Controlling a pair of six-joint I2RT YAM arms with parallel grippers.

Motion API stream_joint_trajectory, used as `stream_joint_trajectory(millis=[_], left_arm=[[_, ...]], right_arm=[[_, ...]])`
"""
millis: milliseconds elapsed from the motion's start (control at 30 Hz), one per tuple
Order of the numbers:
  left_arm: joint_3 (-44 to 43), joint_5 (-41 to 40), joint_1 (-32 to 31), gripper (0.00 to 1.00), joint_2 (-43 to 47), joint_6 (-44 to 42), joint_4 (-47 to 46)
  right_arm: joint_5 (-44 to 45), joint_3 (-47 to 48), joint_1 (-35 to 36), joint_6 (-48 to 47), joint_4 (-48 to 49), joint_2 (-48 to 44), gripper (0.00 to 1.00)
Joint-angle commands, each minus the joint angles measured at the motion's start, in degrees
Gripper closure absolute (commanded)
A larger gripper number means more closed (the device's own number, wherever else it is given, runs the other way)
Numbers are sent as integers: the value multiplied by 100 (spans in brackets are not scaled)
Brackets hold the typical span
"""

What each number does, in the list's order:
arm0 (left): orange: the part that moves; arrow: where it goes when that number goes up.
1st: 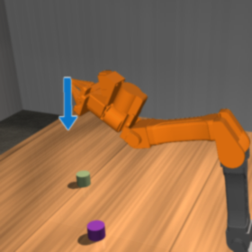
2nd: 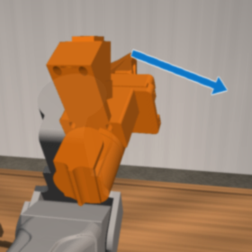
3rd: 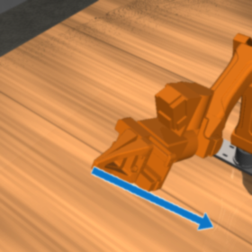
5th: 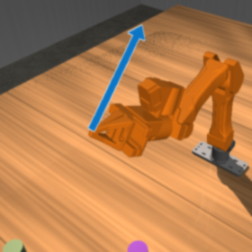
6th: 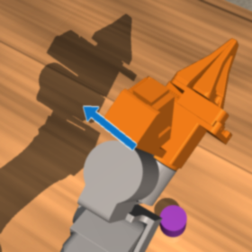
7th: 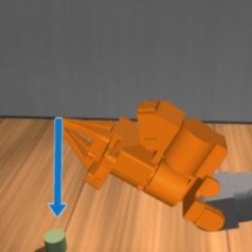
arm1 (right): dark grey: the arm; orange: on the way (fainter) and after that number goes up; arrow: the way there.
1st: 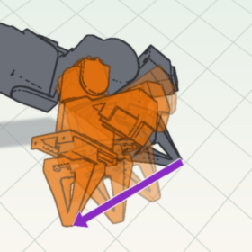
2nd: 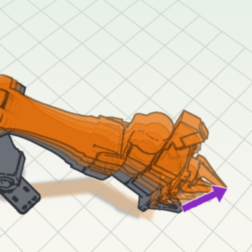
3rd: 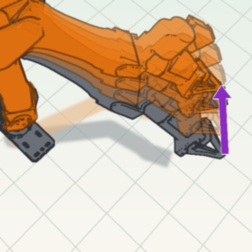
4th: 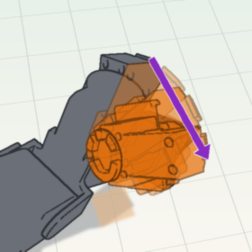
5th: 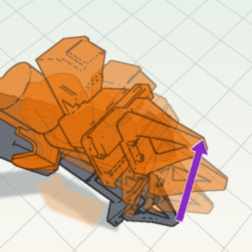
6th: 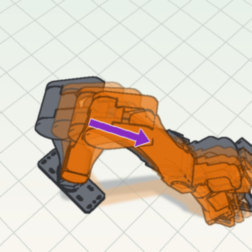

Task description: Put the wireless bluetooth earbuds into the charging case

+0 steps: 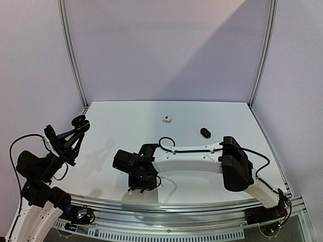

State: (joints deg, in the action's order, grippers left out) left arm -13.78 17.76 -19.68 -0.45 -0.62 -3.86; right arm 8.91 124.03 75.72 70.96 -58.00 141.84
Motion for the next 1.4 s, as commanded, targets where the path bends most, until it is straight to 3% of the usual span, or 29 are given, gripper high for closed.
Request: stream_joint_trajectory(millis=[0,400,600,1033,1367], left_arm=[[69,-13,-71,100,251,41,-32],[77,-52,-80,100,252,38,-36],[76,-53,-80,100,257,42,-27],[77,-42,-106,100,249,41,-21],[73,-39,-106,100,248,44,-10]], right_arm=[[-65,84,35,127,-213,237,64],[85,476,97,-89,-868,416,67],[132,696,127,-213,-1064,582,76],[76,702,124,-597,-1072,603,78],[265,631,123,-738,-984,496,93]])
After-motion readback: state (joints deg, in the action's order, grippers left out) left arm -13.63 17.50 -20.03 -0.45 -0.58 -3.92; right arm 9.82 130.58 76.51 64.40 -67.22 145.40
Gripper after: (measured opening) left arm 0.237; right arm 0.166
